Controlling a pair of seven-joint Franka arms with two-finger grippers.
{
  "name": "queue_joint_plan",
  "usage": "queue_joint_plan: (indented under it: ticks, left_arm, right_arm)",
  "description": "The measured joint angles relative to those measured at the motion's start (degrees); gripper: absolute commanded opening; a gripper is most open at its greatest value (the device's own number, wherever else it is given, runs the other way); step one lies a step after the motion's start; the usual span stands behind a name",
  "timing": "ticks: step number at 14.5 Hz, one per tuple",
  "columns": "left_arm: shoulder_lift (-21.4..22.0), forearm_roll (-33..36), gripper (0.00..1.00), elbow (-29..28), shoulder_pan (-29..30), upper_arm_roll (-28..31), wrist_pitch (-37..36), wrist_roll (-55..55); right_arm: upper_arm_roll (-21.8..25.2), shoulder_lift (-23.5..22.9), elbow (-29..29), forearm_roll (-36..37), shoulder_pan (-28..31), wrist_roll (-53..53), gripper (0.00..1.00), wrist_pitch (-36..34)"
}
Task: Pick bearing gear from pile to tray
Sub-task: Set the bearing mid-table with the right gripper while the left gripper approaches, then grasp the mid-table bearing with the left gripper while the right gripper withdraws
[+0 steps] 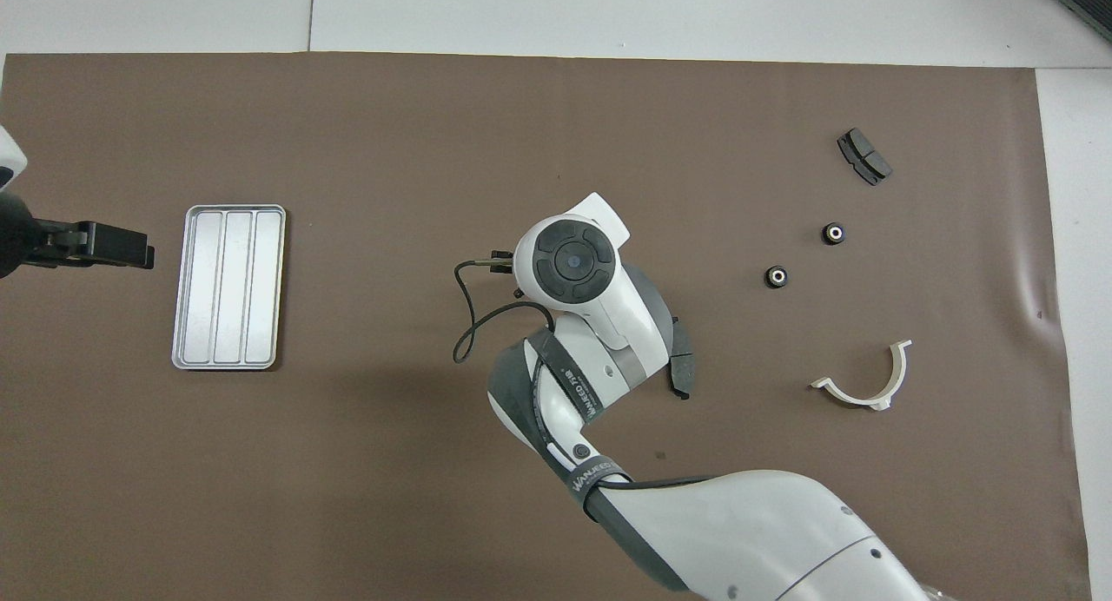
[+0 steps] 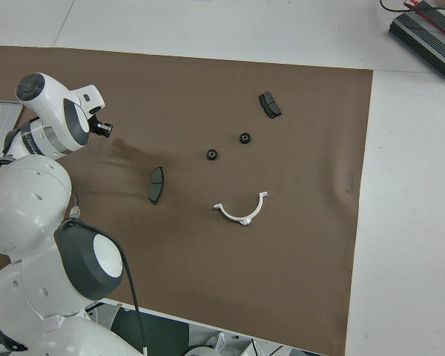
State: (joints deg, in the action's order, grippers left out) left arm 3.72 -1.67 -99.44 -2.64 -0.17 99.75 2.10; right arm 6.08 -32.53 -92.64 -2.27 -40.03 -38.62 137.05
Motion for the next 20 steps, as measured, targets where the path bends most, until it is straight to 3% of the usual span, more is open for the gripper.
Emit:
queue_joint_plan:
  ticks: [1,3,4,5,13,17,20]
  left_arm:
    - [-0.02,0.0,1.0,-0.1,-1.15,-0.12,0.3,-0.6]
    - [-0.25,0.0,1.0,-0.92,-3.93,-0.21,1.46,-2.07]
    - [-0.64,0.0,1.0,-1.55,-5.46,-0.24,2.63,-3.27]
    - [-1.4,0.0,1.0,-2.17,-7.14,-0.29,4.04,-4.75]
    - [-10.78,0.78,1.0,-2.99,-17.49,-0.37,16.56,-17.29]
    - [-13.87,1.11,1.0,-2.8,-20.2,-0.31,20.54,-21.44]
    - [-19.24,3.27,1.0,-0.27,-24.76,-0.35,22.5,-29.27]
  right_arm:
    - [0.01,-0.66,0.07,0.02,-0.12,0.0,0.0,0.95]
    - [0.26,-1.32,0.16,0.02,-0.07,0.0,0.13,1.45]
    - [0.36,-1.37,0.16,0.02,-0.05,0.0,0.46,1.46]
    - [0.38,-1.36,0.17,0.02,-0.05,-0.01,0.99,1.45]
    - [1.54,-0.3,0.57,1.7,1.42,0.1,1.0,0.31]
    - [1.93,6.79,-1.76,2.06,12.03,13.72,1.0,-4.04]
    - [1.94,10.7,-4.25,2.05,20.54,26.56,1.0,-7.8]
